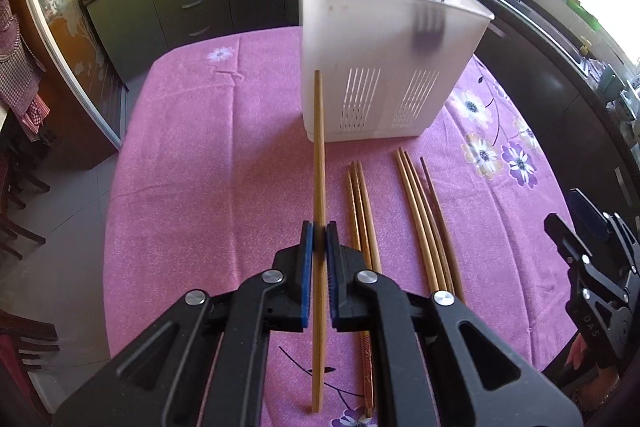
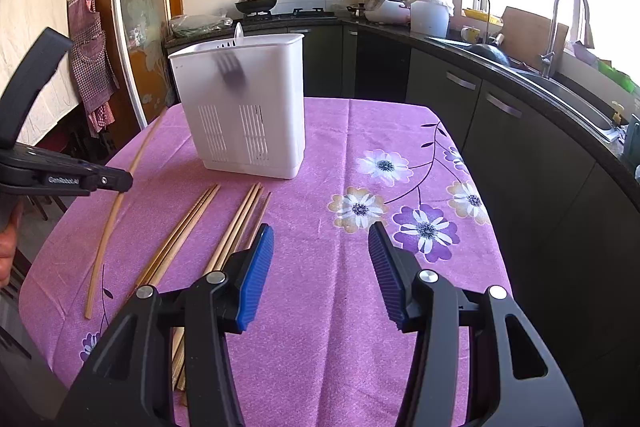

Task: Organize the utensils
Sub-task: 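Hold the chopstick up with the left gripper while the right gripper grasps another chopstick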

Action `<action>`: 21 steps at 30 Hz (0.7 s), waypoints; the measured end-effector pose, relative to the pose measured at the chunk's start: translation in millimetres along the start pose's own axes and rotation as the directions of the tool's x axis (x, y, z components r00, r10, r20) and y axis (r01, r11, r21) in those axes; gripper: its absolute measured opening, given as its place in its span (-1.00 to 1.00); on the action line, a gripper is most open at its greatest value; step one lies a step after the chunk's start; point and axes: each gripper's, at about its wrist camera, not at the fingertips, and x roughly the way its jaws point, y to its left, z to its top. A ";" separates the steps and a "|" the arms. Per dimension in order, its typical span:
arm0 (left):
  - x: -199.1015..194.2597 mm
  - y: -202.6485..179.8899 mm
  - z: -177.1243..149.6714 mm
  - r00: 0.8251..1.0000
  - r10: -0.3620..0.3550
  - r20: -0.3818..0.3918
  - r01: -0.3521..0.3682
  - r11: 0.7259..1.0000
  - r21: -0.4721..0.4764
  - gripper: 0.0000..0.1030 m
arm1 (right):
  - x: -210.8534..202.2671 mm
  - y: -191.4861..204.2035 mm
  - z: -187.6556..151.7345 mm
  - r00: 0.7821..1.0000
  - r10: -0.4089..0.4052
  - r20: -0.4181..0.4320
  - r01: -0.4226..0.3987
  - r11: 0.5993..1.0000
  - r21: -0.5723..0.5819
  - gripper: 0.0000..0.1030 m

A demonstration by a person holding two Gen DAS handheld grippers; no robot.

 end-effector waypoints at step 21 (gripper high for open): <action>-87.1 9.9 -36.5 0.984 -0.017 0.180 0.009 0.999 0.042 -0.87 | 68.4 17.3 21.7 0.955 0.137 -0.263 -0.142 0.990 0.001 -0.14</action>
